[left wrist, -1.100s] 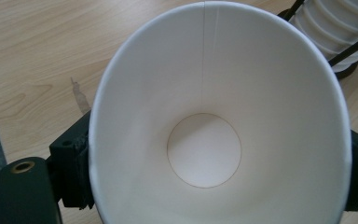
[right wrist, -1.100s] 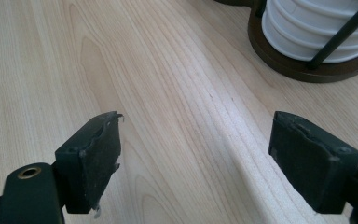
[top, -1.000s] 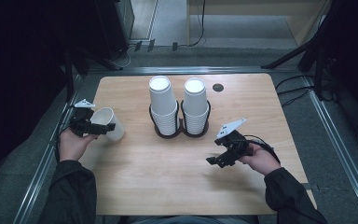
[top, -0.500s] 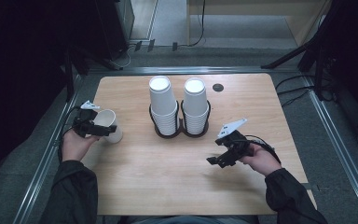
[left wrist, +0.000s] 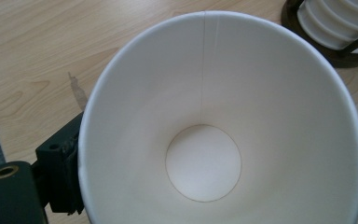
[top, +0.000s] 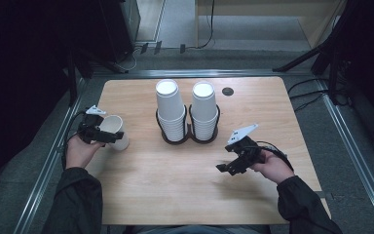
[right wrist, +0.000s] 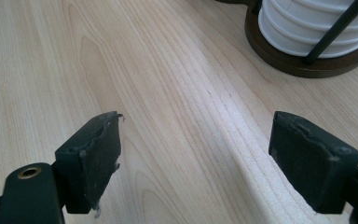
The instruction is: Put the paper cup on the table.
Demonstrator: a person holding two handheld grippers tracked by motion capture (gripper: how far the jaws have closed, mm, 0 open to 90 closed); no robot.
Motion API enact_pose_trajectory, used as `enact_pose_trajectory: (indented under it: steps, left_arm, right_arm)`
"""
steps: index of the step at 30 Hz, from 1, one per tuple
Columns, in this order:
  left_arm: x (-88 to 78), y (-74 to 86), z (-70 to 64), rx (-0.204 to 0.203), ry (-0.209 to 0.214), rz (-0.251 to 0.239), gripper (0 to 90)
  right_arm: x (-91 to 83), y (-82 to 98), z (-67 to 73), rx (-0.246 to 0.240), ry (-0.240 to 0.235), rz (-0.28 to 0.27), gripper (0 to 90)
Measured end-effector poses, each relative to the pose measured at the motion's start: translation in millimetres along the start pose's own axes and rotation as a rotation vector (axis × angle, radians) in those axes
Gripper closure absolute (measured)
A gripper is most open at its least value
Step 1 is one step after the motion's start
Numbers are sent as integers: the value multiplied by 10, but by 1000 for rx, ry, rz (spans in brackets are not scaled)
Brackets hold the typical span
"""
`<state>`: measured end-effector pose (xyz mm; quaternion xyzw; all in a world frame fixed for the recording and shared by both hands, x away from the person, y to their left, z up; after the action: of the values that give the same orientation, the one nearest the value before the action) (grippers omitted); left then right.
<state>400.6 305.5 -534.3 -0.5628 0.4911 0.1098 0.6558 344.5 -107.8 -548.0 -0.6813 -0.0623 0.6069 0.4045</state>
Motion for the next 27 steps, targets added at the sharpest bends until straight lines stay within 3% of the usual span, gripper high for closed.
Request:
enact_pose_trajectory:
  steps: [11, 17, 27]
  left_arm:
    - [15, 1, -18, -3, 25, 3, 13]
    - [6, -8, -24, -28, 46, 3, 0]
    - [-50, -56, -55, -22, 44, -6, 0]
  right_arm:
    - [-2, 0, 2, 0, -1, 0, 169]
    - [-3, 5, -3, -1, 1, 3, 169]
    - [-14, 3, -7, -2, 2, 0, 169]
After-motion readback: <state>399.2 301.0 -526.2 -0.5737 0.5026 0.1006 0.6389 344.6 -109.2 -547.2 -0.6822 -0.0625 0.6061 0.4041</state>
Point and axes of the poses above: each handheld gripper's, and its own axes: x roughly forward along the jaws, y roughly out of its underside, z roughly to its left, the point moved 8 cm from there along x, roughly forward along the jaws, and after that the axes turned 6 degrees about y, right-handed, at the moved point
